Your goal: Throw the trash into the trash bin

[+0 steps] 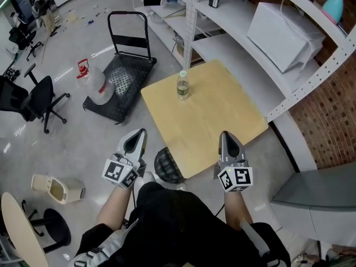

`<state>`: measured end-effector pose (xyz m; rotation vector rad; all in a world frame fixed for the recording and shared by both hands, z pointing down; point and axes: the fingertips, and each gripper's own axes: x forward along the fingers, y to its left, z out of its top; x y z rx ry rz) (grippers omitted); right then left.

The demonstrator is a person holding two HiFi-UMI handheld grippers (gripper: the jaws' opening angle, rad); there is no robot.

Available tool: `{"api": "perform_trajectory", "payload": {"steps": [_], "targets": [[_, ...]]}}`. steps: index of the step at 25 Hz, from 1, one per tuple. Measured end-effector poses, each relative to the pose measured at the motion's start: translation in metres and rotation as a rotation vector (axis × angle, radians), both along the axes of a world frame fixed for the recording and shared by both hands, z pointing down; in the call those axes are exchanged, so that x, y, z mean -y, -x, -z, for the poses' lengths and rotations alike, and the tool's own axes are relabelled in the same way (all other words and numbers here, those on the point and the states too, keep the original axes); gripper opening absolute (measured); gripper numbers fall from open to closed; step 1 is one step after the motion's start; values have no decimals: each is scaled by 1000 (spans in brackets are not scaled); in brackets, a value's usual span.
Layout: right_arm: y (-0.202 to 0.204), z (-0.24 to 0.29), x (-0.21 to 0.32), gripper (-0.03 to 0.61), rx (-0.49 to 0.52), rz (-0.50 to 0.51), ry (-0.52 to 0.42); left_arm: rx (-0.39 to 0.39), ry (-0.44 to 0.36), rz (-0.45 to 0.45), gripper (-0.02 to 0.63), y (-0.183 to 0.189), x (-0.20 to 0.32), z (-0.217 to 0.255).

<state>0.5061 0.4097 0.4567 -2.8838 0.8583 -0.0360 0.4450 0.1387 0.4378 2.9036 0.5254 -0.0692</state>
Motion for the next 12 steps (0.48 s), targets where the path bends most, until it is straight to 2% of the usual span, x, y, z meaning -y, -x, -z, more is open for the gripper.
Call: {"api": "perform_trajectory", "payload": {"steps": [6,12], "targets": [[-24,-4,30,6,5,35,9,21,-14,8,2,-17,21,-13],[-57,-2,57,6,-4,12,32,9,-27,-55,2,-67,44,-11]]}}
